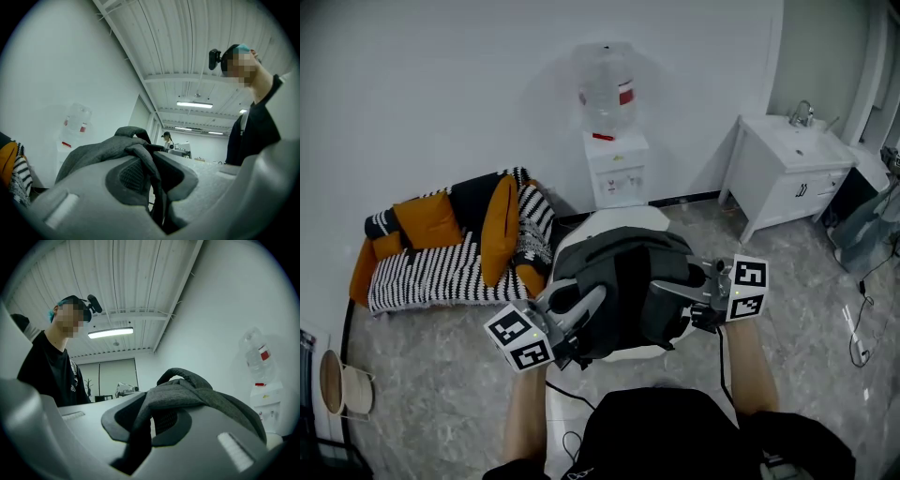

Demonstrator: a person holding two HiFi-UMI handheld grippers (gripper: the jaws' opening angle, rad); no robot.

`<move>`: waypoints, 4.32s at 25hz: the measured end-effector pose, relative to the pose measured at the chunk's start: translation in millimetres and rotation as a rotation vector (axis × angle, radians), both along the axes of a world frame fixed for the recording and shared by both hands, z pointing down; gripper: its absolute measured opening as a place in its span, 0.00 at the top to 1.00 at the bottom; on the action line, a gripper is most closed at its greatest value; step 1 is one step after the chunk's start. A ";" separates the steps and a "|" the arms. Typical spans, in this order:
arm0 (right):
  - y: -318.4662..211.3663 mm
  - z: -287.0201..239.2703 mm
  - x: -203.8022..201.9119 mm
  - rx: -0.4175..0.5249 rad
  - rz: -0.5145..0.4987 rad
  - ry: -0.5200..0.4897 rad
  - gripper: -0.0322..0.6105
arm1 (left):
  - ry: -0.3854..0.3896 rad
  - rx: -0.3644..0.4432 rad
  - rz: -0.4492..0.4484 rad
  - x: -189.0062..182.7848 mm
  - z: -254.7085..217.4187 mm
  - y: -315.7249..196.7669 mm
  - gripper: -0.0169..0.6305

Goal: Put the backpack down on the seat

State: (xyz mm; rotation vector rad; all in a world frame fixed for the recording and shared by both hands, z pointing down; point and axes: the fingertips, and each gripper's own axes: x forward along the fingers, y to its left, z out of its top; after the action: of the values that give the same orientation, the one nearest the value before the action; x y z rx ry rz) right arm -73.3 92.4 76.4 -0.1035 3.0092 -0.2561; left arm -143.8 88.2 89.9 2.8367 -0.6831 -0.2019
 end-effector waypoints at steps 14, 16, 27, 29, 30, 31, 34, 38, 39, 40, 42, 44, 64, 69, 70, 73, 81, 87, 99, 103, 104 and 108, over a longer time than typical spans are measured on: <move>-27.2 5.9 16.0 -0.037 0.063 0.023 0.89 | 0.030 -0.036 0.050 16.6 9.1 -31.4 0.90; -34.4 10.3 17.6 -0.041 0.065 0.030 0.89 | 0.031 -0.042 0.047 18.9 13.4 -38.3 0.90; -139.9 -9.4 56.8 -0.065 0.031 -0.004 0.89 | 0.020 -0.082 0.006 57.7 -7.0 -138.9 0.90; -142.7 -3.8 58.2 -0.055 0.023 0.006 0.89 | 0.009 -0.071 0.011 58.6 -3.6 -142.7 0.90; -142.4 0.3 58.1 -0.051 0.018 0.012 0.89 | 0.002 -0.065 0.015 58.4 -0.9 -143.0 0.90; -142.0 3.6 58.5 -0.048 0.014 0.017 0.89 | -0.005 -0.060 0.018 58.5 1.1 -143.3 0.90; -144.5 7.5 63.4 -0.040 0.005 0.025 0.89 | -0.012 -0.041 0.018 62.2 4.5 -148.3 0.90; -148.2 18.7 66.0 -0.041 -0.002 0.048 0.89 | 0.007 -0.065 0.023 63.9 19.8 -152.9 0.90; -149.4 22.5 67.4 -0.040 -0.003 0.051 0.89 | 0.013 -0.070 0.032 64.8 24.3 -154.1 0.90; -151.4 26.0 68.4 -0.040 -0.001 0.054 0.89 | 0.019 -0.073 0.040 65.4 28.6 -156.2 0.90; -155.3 32.1 68.1 -0.043 0.006 0.065 0.89 | 0.026 -0.080 0.047 65.6 35.2 -161.0 0.91; -162.6 35.6 76.0 -0.052 0.011 0.067 0.89 | 0.024 -0.095 0.048 73.9 38.5 -169.3 0.90; -248.4 38.5 94.6 -0.130 -0.004 0.039 0.89 | -0.008 -0.156 0.021 91.5 41.4 -252.8 0.90; -260.3 43.6 79.2 -0.147 -0.006 0.051 0.89 | 0.008 -0.178 0.021 76.7 48.8 -262.9 0.90; -262.7 45.4 76.3 -0.151 -0.006 0.056 0.89 | 0.008 -0.182 0.022 74.0 50.1 -265.4 0.91; -268.1 52.0 70.5 -0.171 -0.001 0.065 0.89 | 0.001 -0.198 0.029 68.2 54.9 -271.9 0.90; -275.2 75.8 63.5 -0.250 0.021 0.064 0.89 | -0.002 -0.272 0.042 62.1 78.3 -280.2 0.90; -278.5 87.9 63.0 -0.287 0.035 0.077 0.89 | 0.016 -0.326 0.051 62.1 91.5 -282.4 0.91; -265.3 134.8 62.5 -0.386 0.056 0.127 0.89 | 0.034 -0.431 0.051 62.2 135.1 -267.4 0.91; -264.4 152.6 60.5 -0.420 0.061 0.143 0.89 | 0.037 -0.467 0.046 60.9 153.8 -266.4 0.91; -263.1 158.2 59.5 -0.432 0.061 0.145 0.89 | 0.039 -0.479 0.047 60.0 159.8 -264.7 0.90; -261.2 184.9 57.7 -0.480 0.065 0.174 0.89 | 0.045 -0.527 0.042 59.2 183.9 -261.9 0.91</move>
State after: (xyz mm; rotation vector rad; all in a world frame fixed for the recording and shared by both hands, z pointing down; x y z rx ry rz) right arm -15.6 -168.8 261.2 -0.2783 3.0334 -1.0039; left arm -84.6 -173.8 273.8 2.3319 -0.5654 -0.0640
